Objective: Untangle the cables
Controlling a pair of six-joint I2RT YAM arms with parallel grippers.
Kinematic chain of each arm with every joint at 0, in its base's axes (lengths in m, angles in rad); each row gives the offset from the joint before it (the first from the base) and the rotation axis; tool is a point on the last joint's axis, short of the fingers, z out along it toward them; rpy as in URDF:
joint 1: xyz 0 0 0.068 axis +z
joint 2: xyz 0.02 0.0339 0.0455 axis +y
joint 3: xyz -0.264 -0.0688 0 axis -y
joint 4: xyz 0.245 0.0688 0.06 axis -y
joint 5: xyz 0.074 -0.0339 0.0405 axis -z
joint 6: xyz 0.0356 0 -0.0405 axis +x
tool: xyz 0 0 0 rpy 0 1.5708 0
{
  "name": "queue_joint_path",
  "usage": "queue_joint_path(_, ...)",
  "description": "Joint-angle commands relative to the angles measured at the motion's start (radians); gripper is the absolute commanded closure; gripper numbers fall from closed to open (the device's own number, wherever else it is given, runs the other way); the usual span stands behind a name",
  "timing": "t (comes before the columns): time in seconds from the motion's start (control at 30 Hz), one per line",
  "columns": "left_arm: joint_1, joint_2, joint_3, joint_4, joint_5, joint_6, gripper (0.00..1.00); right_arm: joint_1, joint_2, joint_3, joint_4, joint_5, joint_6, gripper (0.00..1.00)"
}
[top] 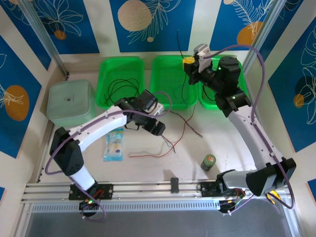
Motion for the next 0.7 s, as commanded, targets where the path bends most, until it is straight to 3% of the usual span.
queue_joint_path(0.0, -0.038, 0.025, 0.0, -0.03, -0.042, -0.042, 0.12, -0.025, -0.046, 0.042, 0.005, -0.012, 0.012, 1.0)
queue_joint_path(0.33, -0.078, 0.065, -0.034, 0.05, -0.034, -0.095, 0.13, -0.036, 0.015, 0.12, 0.128, -0.077, 0.105, 1.0)
queue_joint_path(0.67, -0.062, -0.055, -0.182, 0.003, -0.12, -0.19, 0.11, 0.113, 0.253, 0.274, 0.313, -0.161, 0.193, 1.0)
